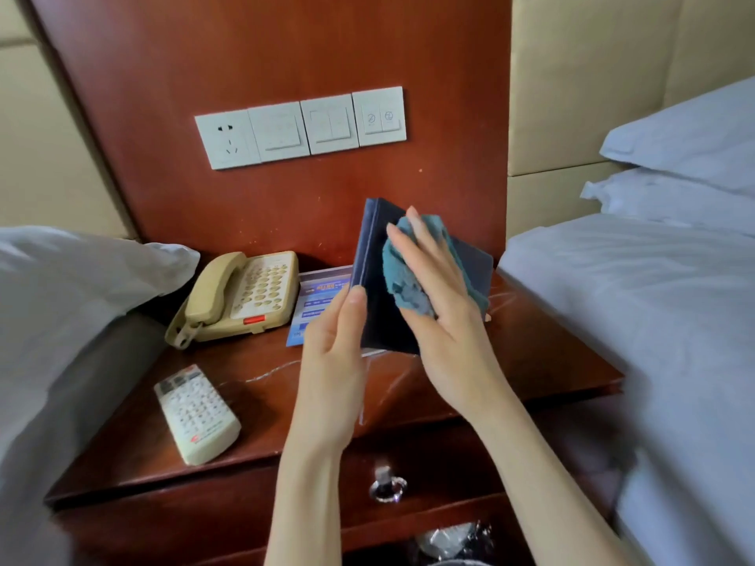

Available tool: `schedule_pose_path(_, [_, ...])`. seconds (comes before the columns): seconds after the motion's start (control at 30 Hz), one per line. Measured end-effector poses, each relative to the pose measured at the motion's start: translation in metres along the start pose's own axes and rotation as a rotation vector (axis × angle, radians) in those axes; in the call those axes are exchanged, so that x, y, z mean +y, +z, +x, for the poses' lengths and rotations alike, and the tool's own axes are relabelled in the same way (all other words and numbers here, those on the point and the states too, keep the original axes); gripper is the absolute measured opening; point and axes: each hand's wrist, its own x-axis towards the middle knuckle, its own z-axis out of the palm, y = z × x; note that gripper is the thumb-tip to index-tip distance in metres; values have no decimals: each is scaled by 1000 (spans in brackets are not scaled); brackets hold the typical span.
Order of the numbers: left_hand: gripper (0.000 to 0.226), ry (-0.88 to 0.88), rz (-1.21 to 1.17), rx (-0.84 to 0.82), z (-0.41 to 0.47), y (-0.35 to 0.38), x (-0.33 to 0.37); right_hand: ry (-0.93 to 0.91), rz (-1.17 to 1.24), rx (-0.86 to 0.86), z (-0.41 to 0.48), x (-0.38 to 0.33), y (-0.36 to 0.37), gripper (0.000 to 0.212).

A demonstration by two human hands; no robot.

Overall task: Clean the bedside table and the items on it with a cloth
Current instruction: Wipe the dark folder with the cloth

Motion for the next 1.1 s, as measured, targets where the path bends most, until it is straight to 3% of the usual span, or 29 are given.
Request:
schedule_pose_path(0.1, [40,77,42,-2,0,5,1,-130,-55,-89,0,-13,3,62])
schedule_pose_path(0.23, [38,67,-35,-44,-1,6,3,-144,-108,-93,2,-18,-2,54])
schedule_pose_path(0.43, [33,-17,-60,37,-3,10,6,-44,-180,93,6,-8,-11,56])
schedule_pose_path(0.63, [34,63,-157,255,3,1,5,105,-141,291,5,10,-26,55])
schedule_pose_path(0.73, [34,141,-241,309,6,-1,8,155,-11,350,3,14,-29,54])
schedule_pose_path(0.83, [40,157,-312,412,7,-4,10,296,344,375,6,13,-33,54])
schedule_pose_path(0.93, [42,120,-432,521,8,-6,8,403,680,289,7,13,-37,45])
schedule_pose_path(1.1, [40,73,-446,592,8,-10,7,558,831,96,3,12,-41,36])
